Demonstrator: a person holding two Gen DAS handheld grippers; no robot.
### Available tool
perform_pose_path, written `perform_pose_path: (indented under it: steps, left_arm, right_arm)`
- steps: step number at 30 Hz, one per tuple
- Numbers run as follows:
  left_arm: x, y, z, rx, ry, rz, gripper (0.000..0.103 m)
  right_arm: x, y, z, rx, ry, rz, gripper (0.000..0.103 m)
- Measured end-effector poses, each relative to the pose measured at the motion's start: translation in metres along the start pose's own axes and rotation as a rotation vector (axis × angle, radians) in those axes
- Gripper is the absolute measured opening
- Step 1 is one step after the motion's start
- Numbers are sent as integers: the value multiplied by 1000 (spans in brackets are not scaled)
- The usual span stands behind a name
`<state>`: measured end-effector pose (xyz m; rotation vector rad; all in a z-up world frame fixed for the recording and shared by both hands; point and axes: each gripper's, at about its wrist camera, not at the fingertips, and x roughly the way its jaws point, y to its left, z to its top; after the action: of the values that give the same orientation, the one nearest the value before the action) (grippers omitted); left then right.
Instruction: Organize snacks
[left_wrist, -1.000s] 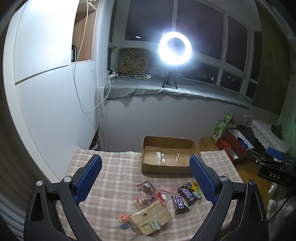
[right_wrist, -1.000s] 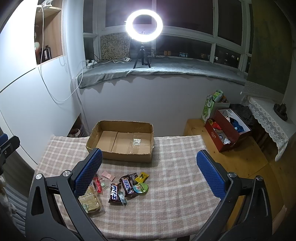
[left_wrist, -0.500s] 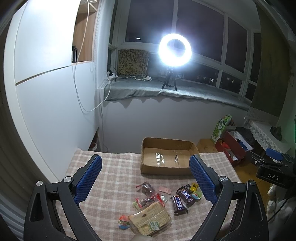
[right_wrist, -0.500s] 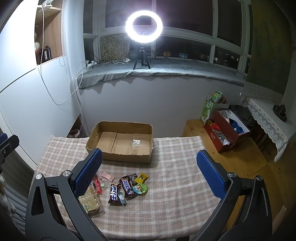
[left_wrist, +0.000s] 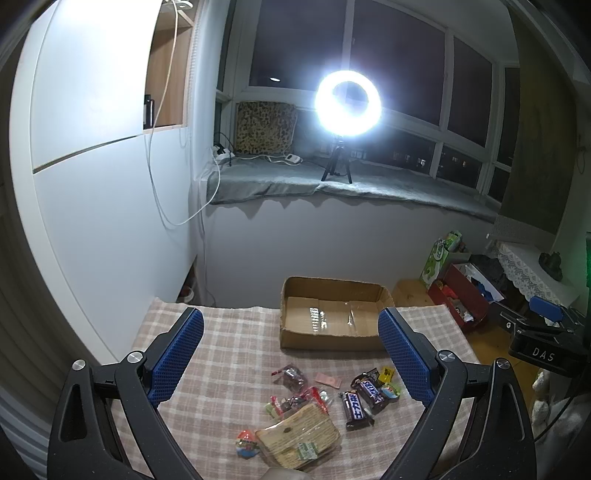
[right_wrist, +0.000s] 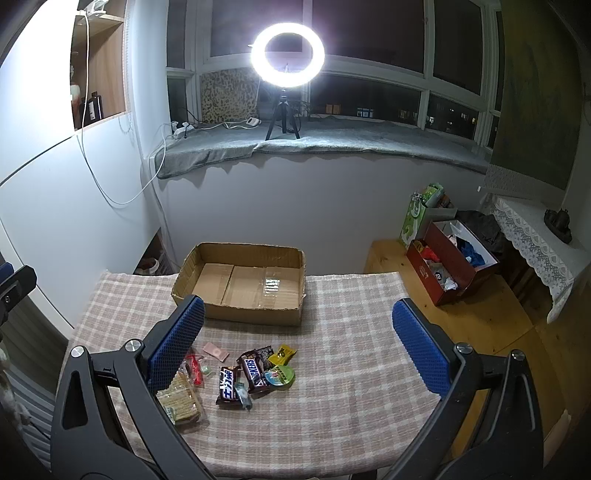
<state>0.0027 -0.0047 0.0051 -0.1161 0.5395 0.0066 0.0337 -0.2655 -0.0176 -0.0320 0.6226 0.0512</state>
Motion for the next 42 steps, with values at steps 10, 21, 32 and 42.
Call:
perform_pose_path:
  steps: [10,21,32,42]
  left_arm:
    - [-1,-3,3,-1,-2,-3,95]
    - [-1,-4,2,1,-4,-3,95]
    - [2,-4,1,-2,8,-3,95]
    - [16,2,-6,-11,47,-8,95]
  right_arm:
    - [-1,0,0,-2,-1,-1,103]
    - [0,0,1,-1,0,-2,103]
    - [2,-2,2,-5,6,1,103]
    - [17,5,-7,-6,38,-3,103]
